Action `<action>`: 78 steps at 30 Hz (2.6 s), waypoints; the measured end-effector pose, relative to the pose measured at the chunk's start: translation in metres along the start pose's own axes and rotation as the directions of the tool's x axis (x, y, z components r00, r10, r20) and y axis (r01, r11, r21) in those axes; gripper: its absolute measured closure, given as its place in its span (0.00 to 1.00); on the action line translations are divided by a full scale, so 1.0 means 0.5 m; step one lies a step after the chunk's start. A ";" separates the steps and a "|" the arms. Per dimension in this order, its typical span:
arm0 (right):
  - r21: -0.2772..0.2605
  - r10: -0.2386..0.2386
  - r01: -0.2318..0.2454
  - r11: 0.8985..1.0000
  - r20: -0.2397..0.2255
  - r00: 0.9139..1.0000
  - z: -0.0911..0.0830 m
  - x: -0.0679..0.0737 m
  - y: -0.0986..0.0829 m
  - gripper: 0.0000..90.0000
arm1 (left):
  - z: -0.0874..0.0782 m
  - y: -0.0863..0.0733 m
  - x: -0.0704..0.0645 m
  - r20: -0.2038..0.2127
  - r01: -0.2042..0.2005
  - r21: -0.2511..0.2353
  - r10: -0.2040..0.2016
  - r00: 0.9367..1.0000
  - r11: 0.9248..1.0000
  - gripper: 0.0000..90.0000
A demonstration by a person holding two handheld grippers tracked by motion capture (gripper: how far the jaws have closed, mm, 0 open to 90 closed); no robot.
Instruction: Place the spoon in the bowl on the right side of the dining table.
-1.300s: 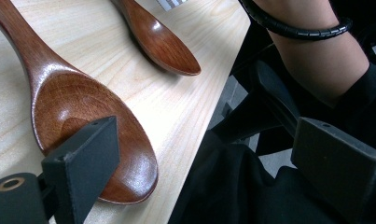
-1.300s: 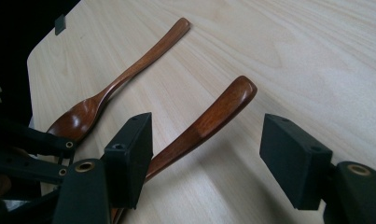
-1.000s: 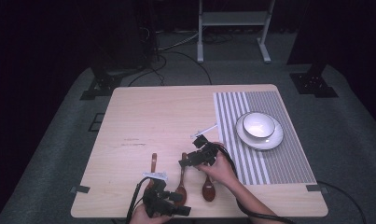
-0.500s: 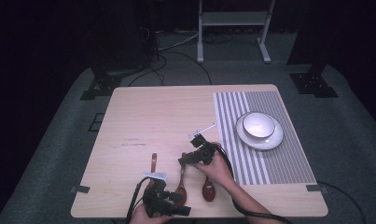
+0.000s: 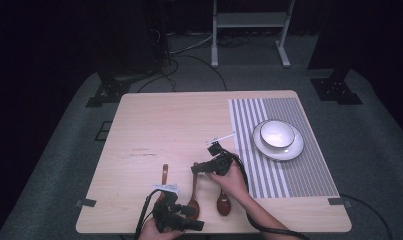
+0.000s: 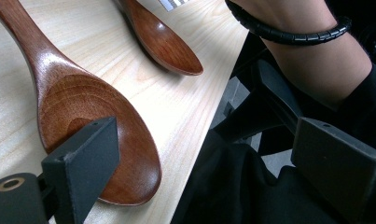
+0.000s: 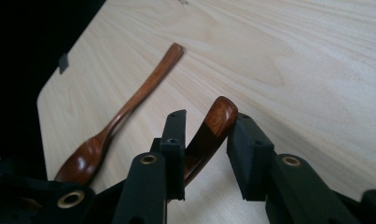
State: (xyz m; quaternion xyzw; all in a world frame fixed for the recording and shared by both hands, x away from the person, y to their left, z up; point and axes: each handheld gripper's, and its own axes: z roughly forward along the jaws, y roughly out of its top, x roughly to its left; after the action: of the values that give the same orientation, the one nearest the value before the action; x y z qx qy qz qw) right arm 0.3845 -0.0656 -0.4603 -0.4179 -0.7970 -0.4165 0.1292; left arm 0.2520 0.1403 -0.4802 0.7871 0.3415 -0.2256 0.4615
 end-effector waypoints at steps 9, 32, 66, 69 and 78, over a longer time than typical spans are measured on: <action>-0.036 0.036 -0.039 0.999 -0.076 0.996 -0.010 0.006 0.005 0.90 | -0.013 0.004 -0.010 -0.004 -0.026 -0.037 0.026 1.000 0.999 0.07; -0.159 0.047 -0.055 0.986 -0.055 0.997 -0.111 0.002 0.044 0.92 | -0.033 0.008 -0.012 -0.026 -0.043 -0.074 0.041 0.999 0.996 0.07; -0.339 0.140 -0.120 0.933 0.032 0.990 -0.290 -0.072 0.049 0.92 | -0.041 0.008 -0.011 -0.030 -0.043 -0.094 0.040 0.999 0.995 0.07; -0.352 0.151 -0.127 0.927 0.042 0.988 -0.305 -0.078 0.049 0.92 | -0.041 0.008 -0.011 -0.030 -0.041 -0.095 0.038 0.999 0.995 0.07; -0.392 0.188 -0.148 0.908 0.066 0.980 -0.346 -0.103 0.046 0.92 | -0.042 0.008 -0.009 -0.032 -0.042 -0.094 0.039 0.999 0.995 0.07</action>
State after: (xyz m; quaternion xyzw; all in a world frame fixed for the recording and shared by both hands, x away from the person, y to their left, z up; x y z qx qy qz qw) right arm 0.4097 -0.2211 -0.3689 -0.5230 -0.6662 -0.5302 0.0391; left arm 0.2528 0.1561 -0.4652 0.7744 0.3429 -0.1878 0.4974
